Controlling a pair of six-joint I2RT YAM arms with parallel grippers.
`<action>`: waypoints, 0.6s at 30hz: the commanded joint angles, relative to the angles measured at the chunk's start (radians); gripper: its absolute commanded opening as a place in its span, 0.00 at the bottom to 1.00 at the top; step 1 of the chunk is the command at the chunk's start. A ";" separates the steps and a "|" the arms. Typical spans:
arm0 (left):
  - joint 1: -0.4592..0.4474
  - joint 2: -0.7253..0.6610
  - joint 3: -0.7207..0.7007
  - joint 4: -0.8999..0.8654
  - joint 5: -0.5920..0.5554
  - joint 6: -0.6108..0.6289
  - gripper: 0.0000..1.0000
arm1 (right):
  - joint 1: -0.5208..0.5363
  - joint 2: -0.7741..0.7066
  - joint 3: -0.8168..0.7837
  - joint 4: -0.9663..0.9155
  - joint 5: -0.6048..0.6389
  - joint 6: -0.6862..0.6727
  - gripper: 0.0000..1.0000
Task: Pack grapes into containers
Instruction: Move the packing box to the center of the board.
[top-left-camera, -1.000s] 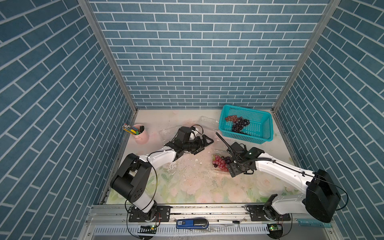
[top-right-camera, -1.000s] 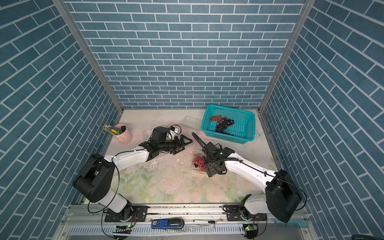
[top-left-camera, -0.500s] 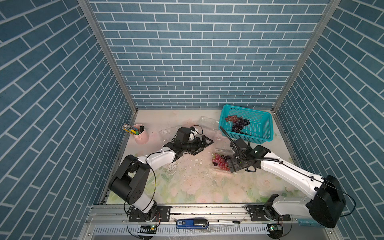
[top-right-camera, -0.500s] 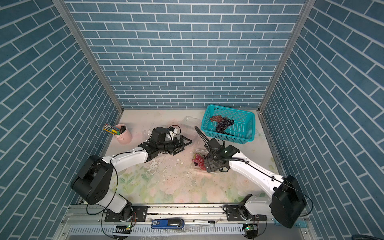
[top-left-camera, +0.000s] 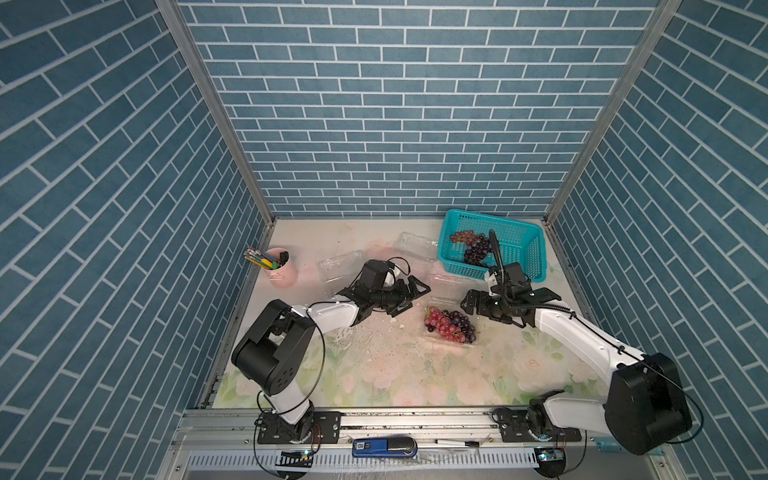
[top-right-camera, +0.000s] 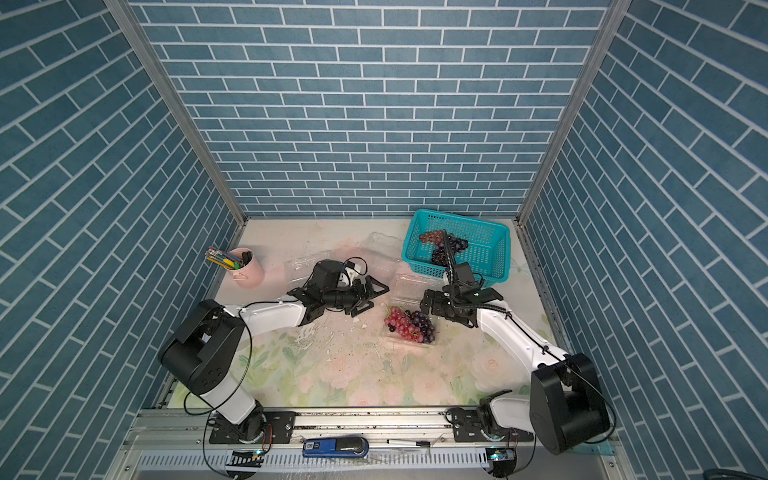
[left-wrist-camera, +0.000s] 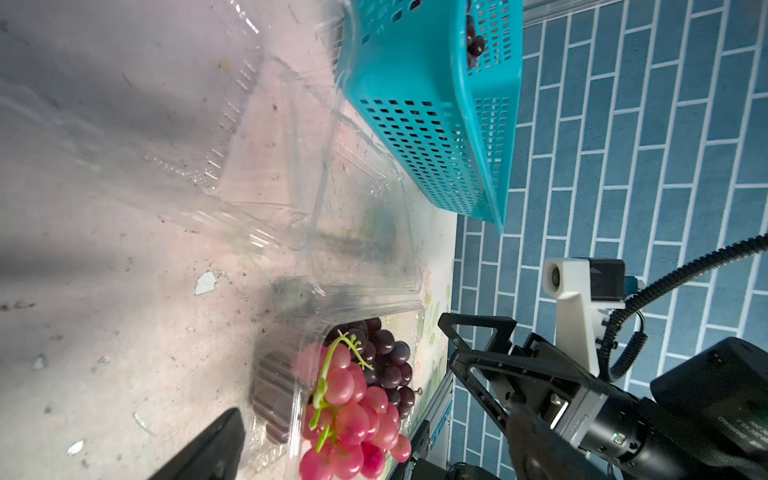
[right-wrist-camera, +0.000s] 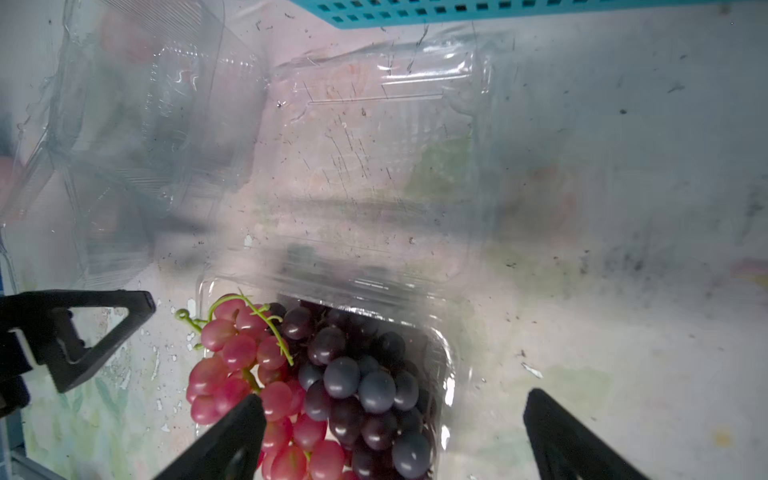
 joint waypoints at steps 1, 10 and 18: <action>-0.017 0.053 0.033 0.062 0.008 -0.039 1.00 | -0.007 0.032 -0.009 0.106 -0.080 0.041 0.98; -0.049 0.172 0.113 0.134 0.024 -0.090 1.00 | -0.010 0.110 -0.031 0.221 -0.130 0.027 0.98; -0.040 0.178 0.120 0.153 0.024 -0.095 1.00 | -0.003 0.201 0.007 0.280 -0.190 -0.003 0.98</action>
